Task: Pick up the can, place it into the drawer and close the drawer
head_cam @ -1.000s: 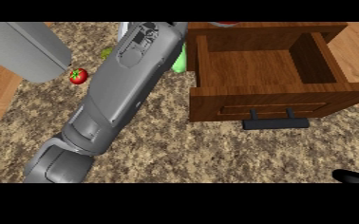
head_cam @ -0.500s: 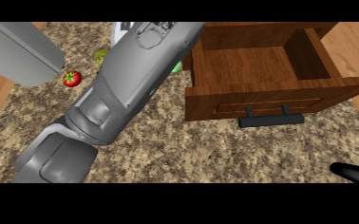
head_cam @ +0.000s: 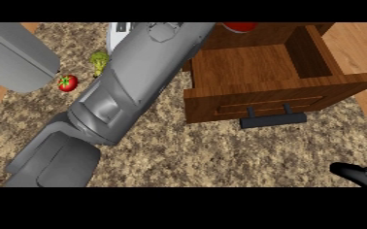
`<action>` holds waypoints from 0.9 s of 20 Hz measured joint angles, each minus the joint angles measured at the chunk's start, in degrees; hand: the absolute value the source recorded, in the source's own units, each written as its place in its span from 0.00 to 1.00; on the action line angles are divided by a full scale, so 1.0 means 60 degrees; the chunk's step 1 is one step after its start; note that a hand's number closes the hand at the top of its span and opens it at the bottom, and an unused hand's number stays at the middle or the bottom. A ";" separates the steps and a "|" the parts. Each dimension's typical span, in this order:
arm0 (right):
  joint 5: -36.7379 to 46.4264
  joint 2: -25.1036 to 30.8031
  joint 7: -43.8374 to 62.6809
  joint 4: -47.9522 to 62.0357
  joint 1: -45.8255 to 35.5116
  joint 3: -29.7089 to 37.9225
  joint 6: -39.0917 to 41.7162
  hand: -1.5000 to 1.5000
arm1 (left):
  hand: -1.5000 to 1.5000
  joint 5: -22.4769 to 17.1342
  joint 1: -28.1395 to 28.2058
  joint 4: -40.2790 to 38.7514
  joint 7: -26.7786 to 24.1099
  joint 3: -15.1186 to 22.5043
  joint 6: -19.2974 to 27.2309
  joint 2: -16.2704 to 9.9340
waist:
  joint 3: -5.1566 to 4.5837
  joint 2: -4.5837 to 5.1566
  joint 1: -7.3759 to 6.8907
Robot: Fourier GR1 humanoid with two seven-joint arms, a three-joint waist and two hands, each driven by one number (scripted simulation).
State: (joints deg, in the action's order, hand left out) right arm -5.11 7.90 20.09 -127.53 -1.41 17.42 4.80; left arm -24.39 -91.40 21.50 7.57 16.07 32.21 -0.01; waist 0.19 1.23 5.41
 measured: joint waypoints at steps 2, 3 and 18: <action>0.0019 0.0059 0.0193 -0.0079 -0.0139 -0.0035 -0.0055 0.00 | 0.00 -0.0112 -0.0099 -0.0140 -0.0030 0.0125 0.0259 0.0001 | -0.0001 -0.0001 0.0011; -0.0007 0.0086 0.0187 -0.0033 -0.0168 -0.0008 -0.0043 0.00 | 0.00 -0.0147 -0.0056 -0.0232 -0.0167 0.0164 0.0333 0.0000 | -0.0001 0.0010 0.0026; 0.2230 0.1190 -0.0881 0.0498 -0.1117 -0.0965 0.0451 0.00 | 0.00 -0.1241 -0.0236 -0.0597 -0.0900 0.0137 0.0778 0.0001 | -0.0004 0.0103 -0.0027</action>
State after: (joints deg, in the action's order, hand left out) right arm 8.27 15.04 14.80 -124.55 -8.11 11.63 7.51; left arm -31.84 -92.82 17.92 2.17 16.90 36.88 0.00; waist 0.16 1.85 5.25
